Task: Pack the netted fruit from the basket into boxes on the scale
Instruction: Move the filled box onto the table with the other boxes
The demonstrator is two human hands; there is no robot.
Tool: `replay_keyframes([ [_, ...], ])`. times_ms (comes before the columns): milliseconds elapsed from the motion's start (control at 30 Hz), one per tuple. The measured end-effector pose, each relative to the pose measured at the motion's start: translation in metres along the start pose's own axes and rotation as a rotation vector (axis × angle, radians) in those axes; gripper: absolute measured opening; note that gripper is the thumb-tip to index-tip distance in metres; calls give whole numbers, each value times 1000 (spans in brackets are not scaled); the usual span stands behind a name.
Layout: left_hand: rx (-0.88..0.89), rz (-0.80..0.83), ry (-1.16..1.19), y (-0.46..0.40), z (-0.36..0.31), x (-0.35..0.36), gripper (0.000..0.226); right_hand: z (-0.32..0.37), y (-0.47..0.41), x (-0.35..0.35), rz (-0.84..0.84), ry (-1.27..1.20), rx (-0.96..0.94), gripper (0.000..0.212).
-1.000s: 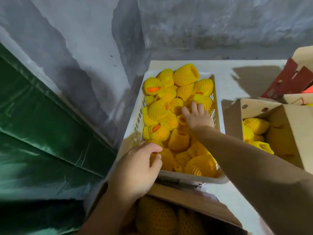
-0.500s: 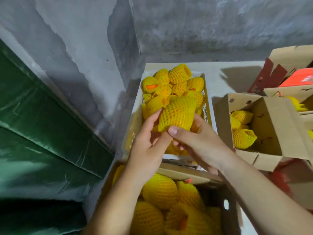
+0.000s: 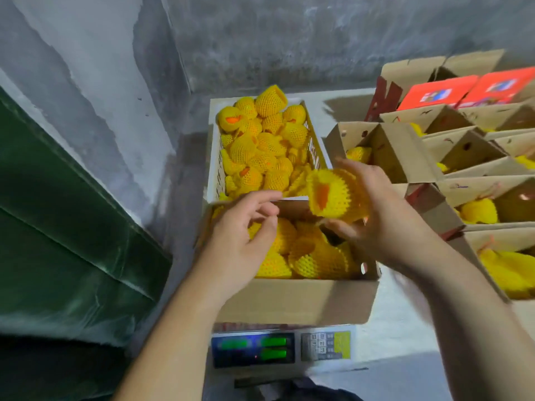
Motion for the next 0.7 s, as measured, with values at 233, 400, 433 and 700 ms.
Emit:
replay_keyframes([
  [233,-70,-31,-128,60,28,-39,28,19,59,11,-136,-78,79,90],
  [400,-58,-16,-145,86,24,-41,27,62,98,58,73,-66,4,86],
  [433,-50,-5,-150,91,24,-41,26,68,104,65,90,-55,-7,84],
  [700,-73,20,-159,127,34,-53,24,92,127,93,131,-7,-46,66],
])
Point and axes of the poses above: each hand's wrist, its own y-axis away from the middle knuckle, its own x-axis out of the palm, z = x × y, the point moved 3 cm from there along -y, towards the middle knuckle, and after that the axes turned 6 degrees about -y, right-handed, at the moved point
